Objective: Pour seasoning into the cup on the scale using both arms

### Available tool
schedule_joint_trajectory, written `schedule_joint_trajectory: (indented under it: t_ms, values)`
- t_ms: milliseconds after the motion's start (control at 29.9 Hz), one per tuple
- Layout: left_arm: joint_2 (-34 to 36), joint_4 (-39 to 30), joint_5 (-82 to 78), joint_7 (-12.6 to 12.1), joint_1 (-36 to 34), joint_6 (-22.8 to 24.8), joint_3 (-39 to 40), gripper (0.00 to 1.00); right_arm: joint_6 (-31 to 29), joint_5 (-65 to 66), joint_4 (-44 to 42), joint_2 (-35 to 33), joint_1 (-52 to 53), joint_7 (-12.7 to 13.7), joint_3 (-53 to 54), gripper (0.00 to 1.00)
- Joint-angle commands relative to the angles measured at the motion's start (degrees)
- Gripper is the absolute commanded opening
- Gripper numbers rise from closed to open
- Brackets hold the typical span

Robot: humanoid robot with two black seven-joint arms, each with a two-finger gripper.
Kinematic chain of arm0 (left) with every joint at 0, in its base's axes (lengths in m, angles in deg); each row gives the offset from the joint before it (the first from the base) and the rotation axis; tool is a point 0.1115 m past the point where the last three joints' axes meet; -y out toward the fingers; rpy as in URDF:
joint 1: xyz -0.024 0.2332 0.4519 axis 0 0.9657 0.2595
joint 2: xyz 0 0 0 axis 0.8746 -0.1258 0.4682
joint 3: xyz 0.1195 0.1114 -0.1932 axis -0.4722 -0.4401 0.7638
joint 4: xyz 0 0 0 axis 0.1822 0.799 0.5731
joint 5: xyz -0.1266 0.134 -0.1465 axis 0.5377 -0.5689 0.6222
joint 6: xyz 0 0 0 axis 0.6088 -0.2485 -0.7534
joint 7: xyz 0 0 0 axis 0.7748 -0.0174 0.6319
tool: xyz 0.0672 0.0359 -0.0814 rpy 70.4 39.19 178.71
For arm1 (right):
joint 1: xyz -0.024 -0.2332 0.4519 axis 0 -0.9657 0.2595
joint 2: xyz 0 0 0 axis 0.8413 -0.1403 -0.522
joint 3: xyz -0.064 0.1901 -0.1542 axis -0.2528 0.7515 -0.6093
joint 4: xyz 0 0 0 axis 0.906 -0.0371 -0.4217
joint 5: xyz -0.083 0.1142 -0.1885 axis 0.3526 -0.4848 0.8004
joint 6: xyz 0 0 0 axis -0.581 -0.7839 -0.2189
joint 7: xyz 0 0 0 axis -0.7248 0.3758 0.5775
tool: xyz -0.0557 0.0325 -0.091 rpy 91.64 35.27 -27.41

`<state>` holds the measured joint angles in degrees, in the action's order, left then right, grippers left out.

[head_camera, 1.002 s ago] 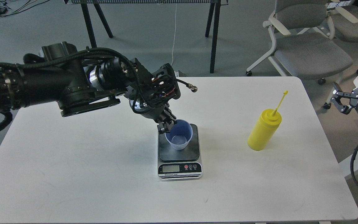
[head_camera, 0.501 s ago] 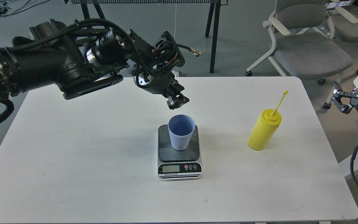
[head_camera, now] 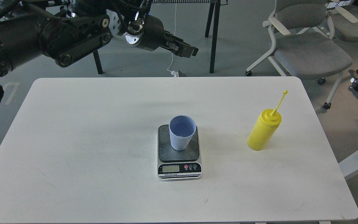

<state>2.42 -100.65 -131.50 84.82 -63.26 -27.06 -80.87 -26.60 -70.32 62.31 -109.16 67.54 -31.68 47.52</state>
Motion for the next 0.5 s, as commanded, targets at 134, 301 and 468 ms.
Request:
schedule_joint_trajectory:
  t_ms: [134,301,468]
  values:
    - [0.11,7.51,10.65,0.0,0.5,0.0,1.88,0.66,0.0,1.3,-0.37,0.46,4.54,-0.08,-3.22,0.99]
    - [0.2,7.51,11.71,0.0,0.77,0.0,2.5,0.67,0.0,2.27,-0.46,0.72,10.0,-0.08,-7.7,0.99]
    - [0.11,7.51,12.24,0.0,1.47,0.0,3.9,0.68,0.0,2.19,-0.11,0.81,11.23,0.01,-8.68,0.99]
